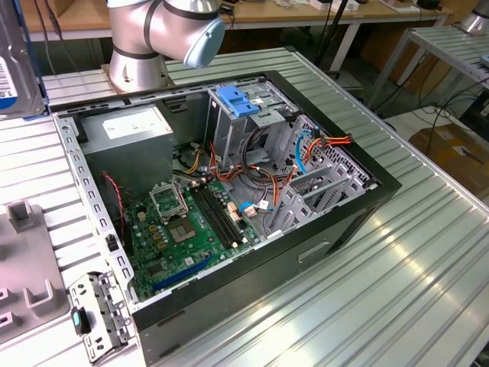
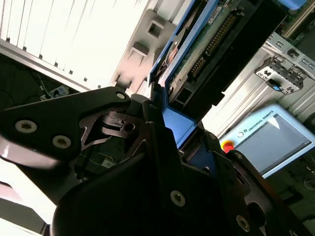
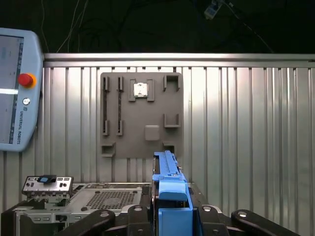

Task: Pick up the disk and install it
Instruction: 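Pick up the disk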

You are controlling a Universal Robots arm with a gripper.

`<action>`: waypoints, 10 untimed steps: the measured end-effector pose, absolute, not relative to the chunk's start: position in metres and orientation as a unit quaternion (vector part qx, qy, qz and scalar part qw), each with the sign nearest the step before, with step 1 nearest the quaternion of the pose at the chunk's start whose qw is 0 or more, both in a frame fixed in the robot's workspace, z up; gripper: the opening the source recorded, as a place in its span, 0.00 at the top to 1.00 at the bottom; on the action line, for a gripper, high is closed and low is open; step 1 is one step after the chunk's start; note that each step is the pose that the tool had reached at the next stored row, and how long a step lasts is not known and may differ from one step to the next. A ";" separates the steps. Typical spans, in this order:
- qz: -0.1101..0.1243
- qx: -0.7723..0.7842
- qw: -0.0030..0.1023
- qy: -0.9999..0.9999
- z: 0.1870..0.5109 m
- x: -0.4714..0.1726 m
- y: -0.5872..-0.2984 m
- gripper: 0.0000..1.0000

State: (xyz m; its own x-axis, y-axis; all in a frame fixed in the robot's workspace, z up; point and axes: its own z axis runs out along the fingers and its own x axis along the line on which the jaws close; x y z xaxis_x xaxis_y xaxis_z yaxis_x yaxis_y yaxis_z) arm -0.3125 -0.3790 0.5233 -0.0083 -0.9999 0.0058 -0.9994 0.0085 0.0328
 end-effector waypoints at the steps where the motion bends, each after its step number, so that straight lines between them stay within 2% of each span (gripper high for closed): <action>1: -0.010 0.704 0.014 -0.710 0.523 -0.308 -0.379 0.63; 10: -0.013 0.704 0.017 -0.710 0.523 -0.259 -0.379 0.63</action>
